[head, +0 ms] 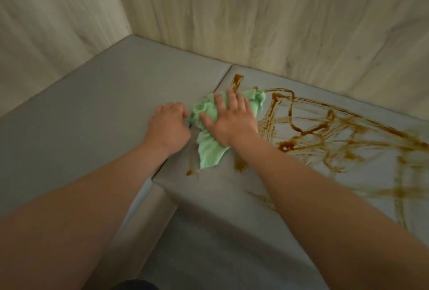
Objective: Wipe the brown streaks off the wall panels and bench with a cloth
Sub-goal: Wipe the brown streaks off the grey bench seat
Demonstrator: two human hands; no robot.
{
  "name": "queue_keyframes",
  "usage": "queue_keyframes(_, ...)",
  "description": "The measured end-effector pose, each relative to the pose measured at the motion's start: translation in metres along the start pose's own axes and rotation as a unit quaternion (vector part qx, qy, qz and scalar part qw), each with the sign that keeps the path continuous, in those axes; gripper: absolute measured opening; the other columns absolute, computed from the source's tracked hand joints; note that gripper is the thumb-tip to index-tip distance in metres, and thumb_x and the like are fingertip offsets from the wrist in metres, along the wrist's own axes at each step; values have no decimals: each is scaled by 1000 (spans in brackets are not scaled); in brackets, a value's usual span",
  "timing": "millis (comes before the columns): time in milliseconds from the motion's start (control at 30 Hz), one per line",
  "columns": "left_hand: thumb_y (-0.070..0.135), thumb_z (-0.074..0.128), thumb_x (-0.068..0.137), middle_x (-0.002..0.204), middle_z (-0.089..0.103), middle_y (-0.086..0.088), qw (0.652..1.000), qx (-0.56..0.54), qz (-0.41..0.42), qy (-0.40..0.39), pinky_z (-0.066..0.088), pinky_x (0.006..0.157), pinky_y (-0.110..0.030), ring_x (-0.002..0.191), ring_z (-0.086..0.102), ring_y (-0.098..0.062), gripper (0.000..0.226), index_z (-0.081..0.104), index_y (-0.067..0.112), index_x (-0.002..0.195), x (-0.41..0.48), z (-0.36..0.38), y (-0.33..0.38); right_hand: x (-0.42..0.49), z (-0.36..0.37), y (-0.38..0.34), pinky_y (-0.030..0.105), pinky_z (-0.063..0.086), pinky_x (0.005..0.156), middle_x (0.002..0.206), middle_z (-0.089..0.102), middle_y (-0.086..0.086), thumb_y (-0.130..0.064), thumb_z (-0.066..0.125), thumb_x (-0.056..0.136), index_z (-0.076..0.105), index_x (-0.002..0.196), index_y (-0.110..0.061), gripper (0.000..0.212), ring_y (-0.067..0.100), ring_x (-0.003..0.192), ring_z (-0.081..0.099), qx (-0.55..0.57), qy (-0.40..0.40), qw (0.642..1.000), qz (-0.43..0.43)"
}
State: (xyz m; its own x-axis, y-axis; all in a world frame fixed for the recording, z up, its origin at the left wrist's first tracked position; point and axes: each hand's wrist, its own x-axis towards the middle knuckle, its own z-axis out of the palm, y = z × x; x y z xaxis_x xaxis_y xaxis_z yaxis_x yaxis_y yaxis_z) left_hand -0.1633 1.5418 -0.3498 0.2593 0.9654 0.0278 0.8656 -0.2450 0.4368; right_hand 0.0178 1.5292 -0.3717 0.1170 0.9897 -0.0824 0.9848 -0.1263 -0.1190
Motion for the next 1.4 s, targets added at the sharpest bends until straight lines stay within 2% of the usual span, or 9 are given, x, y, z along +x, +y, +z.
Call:
queue_keyframes(167,3,55,81,114,67,-10,1000,14,-6,4,47,100,-49,114,54,-36,31,66,17,107,-6,-7,-9,4,-3,0,52,-6,128,172,-12,16,-84,11,92,-4,166,-24,97,37,158,-11,3,-14,998,55)
queue_keyframes(433,12,56,83,107,70,-10,999,-17,-29,-10,49,95,-47,109,56,-37,15,60,26,88,-16,-21,0,-84,4,-19,47,-9,128,172,-16,9,-98,17,80,-7,165,-32,111,30,158,-17,2,-43,995,-85)
queue_keyframes(600,12,59,83,105,66,-15,997,-32,56,-29,51,90,-43,103,61,-37,17,66,13,98,-4,-9,15,-75,-2,19,50,-5,128,171,-18,12,-97,9,80,-11,165,-28,111,35,158,-16,-12,-36,998,53)
queue_keyframes(700,31,71,86,133,55,-14,983,45,97,-151,44,107,-39,128,51,-32,53,56,11,132,7,-12,34,-64,-2,32,48,-5,129,173,-15,8,-93,12,83,-7,165,-31,104,29,159,-15,6,-41,999,32)
queue_keyframes(767,50,75,84,160,32,-16,946,145,136,-257,31,121,-36,148,32,-30,97,29,6,157,15,-15,45,-40,-12,55,46,-4,129,173,-13,3,-92,13,85,-6,165,-35,100,25,159,-14,6,-41,998,40)
queue_keyframes(867,71,76,75,172,-3,-9,897,232,149,-345,21,127,-38,158,12,-24,137,-5,5,163,23,-11,54,2,-22,82,46,-3,128,173,-13,3,-88,16,89,-8,165,-35,95,26,159,-12,-7,-49,996,78)
queue_keyframes(1067,65,85,68,171,11,-7,905,215,167,-328,29,124,-43,155,22,-26,140,2,5,163,32,13,48,72,-20,49,55,11,125,172,2,13,-70,20,101,7,166,-26,80,45,155,7,14,23,968,250)
queue_keyframes(1167,67,82,71,172,3,-11,892,247,169,-340,25,125,-44,157,14,-27,141,-3,2,162,37,20,48,106,-18,30,60,1,124,171,4,18,-69,21,100,1,166,-13,89,49,154,3,69,20,950,305)
queue_keyframes(1400,72,83,64,164,30,-11,890,253,157,-346,38,118,-41,143,42,-29,136,16,4,161,43,23,49,100,-15,39,54,-2,126,173,4,13,-83,24,89,8,165,-38,89,41,157,2,18,15,991,133)
